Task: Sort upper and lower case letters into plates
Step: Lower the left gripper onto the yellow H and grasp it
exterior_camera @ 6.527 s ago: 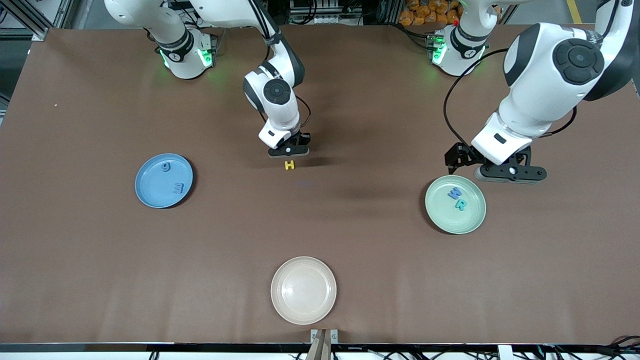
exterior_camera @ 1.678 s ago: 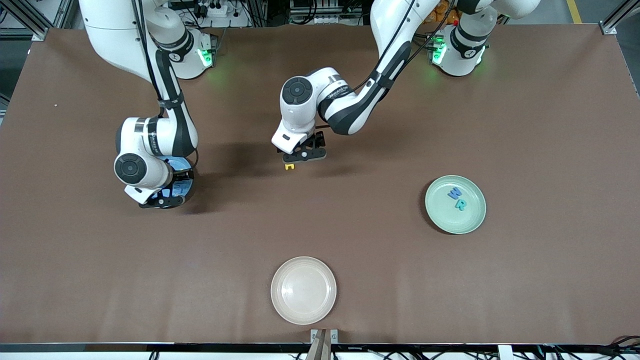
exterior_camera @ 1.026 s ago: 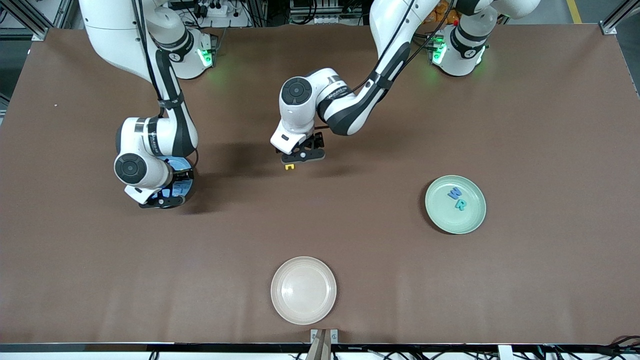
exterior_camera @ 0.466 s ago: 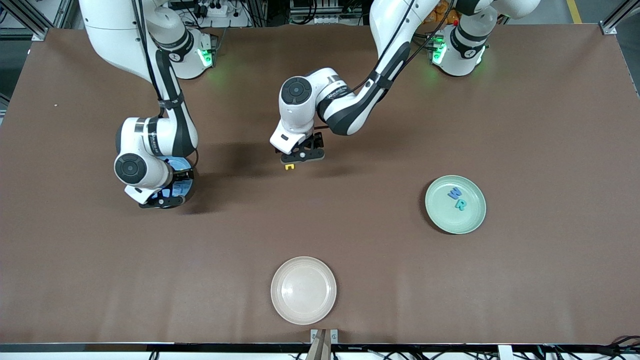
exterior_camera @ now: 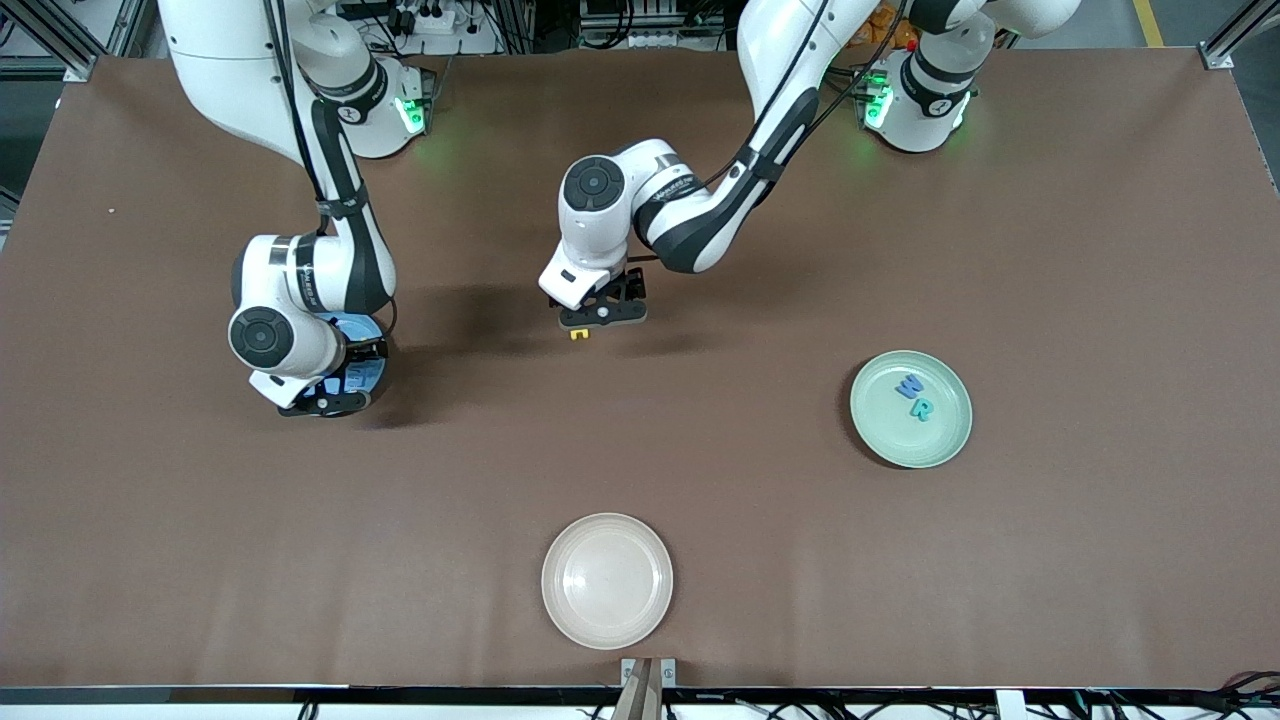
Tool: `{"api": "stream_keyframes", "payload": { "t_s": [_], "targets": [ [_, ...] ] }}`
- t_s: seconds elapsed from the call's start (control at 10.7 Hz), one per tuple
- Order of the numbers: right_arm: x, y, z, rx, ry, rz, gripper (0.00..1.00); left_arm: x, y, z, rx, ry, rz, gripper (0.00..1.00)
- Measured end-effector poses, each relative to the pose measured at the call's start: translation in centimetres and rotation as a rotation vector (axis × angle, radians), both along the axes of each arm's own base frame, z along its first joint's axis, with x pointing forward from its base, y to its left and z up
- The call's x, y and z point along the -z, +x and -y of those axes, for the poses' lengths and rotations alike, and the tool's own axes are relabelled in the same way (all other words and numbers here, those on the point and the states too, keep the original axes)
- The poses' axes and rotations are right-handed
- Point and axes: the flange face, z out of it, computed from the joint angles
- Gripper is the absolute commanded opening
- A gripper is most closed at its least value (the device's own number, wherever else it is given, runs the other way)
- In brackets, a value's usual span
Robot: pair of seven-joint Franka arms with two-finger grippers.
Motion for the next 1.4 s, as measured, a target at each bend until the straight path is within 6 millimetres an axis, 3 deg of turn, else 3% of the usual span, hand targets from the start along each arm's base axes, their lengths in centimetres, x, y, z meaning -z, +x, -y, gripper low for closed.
{"api": "stream_keyframes", "payload": {
  "t_s": [0.28,0.84,1.4],
  "targets": [
    [0.0,0.0,0.5,-0.004,0.003,-0.006,0.9,1.2,-0.3,0.8,0.012,0.005,0.029,1.0],
    [0.2,0.1,7.0,-0.017,0.039,-0.019,0.93,3.2,1.4,2.0,0.007,0.006,0.071,1.0],
    [0.3,0.2,7.1,-0.027,0.045,-0.017,0.94,4.6,0.8,3.3,-0.008,0.001,0.072,0.85]
  ]
}}
